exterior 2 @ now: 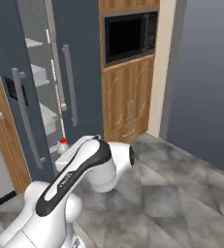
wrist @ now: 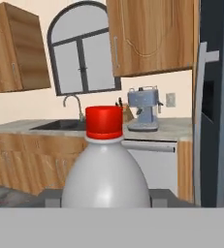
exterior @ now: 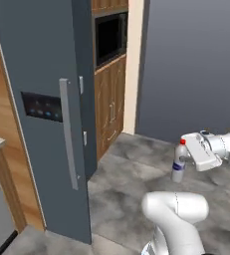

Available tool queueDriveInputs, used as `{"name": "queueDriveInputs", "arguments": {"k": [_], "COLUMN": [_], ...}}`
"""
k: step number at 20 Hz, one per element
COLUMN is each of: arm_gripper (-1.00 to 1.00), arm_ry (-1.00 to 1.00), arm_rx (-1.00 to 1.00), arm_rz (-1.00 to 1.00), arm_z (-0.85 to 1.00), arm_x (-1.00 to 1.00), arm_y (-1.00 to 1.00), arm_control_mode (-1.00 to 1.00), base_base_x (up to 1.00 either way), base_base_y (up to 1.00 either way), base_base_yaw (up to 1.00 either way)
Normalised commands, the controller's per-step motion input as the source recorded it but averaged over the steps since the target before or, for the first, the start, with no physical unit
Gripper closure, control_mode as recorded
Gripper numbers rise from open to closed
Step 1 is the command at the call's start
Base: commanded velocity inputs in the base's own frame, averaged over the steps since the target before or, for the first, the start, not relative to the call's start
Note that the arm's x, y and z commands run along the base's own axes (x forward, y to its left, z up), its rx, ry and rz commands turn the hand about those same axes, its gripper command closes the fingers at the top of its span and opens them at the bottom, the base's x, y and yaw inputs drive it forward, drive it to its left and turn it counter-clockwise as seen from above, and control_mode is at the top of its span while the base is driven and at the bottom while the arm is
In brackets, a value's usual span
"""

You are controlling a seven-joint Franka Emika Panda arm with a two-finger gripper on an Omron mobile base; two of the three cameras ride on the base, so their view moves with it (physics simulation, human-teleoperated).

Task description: Take the bottled waters from the counter and place them in the freezer to freeze. Close the freezer door after placing the bottles.

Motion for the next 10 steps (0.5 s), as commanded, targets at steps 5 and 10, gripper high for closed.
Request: {"name": "queueDriveInputs", "arguments": {"k": [5,10], "arm_gripper": [1.0,1.0], "arm_ry": [0.0,0.0], "arm_rx": [0.0,0.0], "arm_rz": [0.0,0.0], "arm_z": [0.0,0.0], "arm_x": [0.0,0.0], "arm_y": [0.0,0.0], "arm_control_mode": [1.0,1.0], "base_base_x": [0.81,0.54], "base_base_y": [-0.97,-1.0], "base_base_yaw": [0.6,0.5]}}
